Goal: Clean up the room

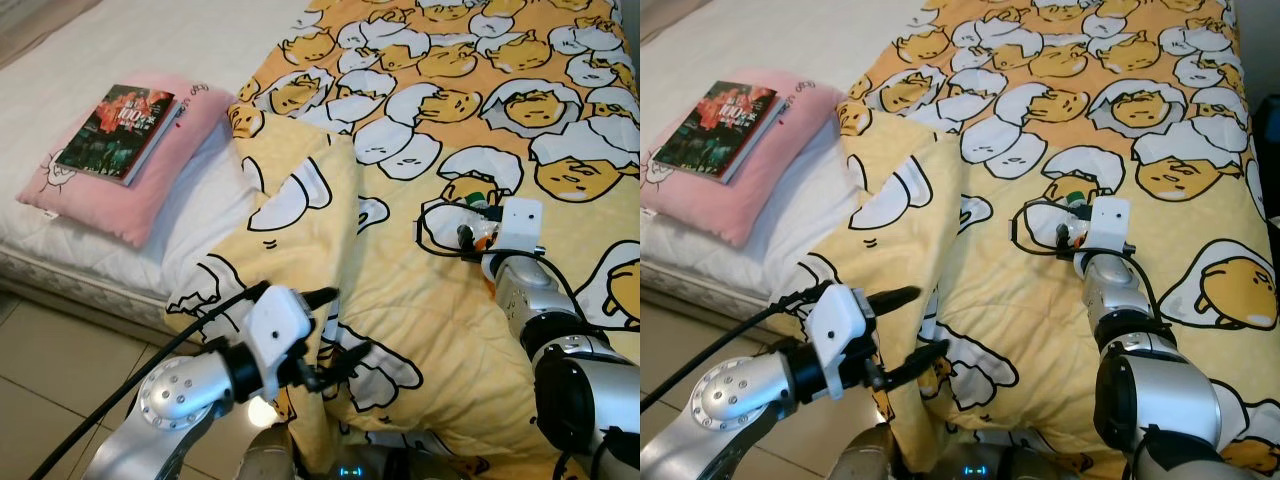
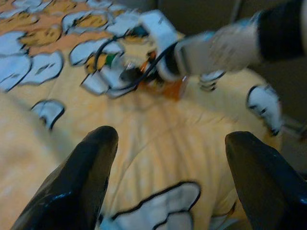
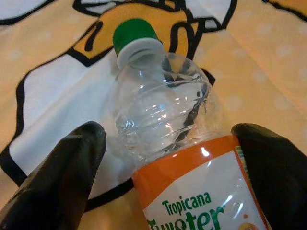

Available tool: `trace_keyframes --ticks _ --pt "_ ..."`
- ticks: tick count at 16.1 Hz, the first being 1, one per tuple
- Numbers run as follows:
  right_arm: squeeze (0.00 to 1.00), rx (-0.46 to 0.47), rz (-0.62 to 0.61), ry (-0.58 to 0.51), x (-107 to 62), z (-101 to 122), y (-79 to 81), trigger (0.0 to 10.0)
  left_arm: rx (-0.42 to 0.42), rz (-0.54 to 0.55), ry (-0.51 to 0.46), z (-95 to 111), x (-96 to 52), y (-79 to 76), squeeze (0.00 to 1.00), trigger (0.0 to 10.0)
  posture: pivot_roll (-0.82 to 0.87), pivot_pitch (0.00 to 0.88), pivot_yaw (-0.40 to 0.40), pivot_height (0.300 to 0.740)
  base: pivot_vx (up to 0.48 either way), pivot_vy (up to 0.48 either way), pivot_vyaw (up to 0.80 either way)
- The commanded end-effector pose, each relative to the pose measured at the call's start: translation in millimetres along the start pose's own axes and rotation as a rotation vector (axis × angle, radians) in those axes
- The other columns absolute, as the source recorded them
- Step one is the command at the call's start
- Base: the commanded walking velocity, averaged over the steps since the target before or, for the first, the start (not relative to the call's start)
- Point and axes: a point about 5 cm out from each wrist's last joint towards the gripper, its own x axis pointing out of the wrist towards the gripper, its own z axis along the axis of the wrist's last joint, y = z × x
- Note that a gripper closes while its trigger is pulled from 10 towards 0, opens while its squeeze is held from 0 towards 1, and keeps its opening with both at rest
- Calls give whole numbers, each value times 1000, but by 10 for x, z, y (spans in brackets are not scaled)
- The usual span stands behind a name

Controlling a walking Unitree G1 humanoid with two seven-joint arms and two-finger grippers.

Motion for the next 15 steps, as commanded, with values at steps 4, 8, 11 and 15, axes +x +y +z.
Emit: trace_keyframes --ticks 4,8,11,15 --pt "0 98 30 187 -54 -376 45 0 -6 -50 -24 108 57 -35 0 10000 261 208 84 740 0 0 0" --pt "0 123 32 233 -73 -452 11 0 -26 -59 -1 72 88 -9 0 10000 251 196 84 740 0 0 0" --pt "0 153 7 160 -56 -365 -16 0 -31 -30 12 -6 152 67 0 10000 231 125 66 740 0 0 0" --pt "0 69 -69 -41 -46 -139 -96 0 -80 66 -27 -104 353 339 0 10000 167 0 47 740 0 0 0"
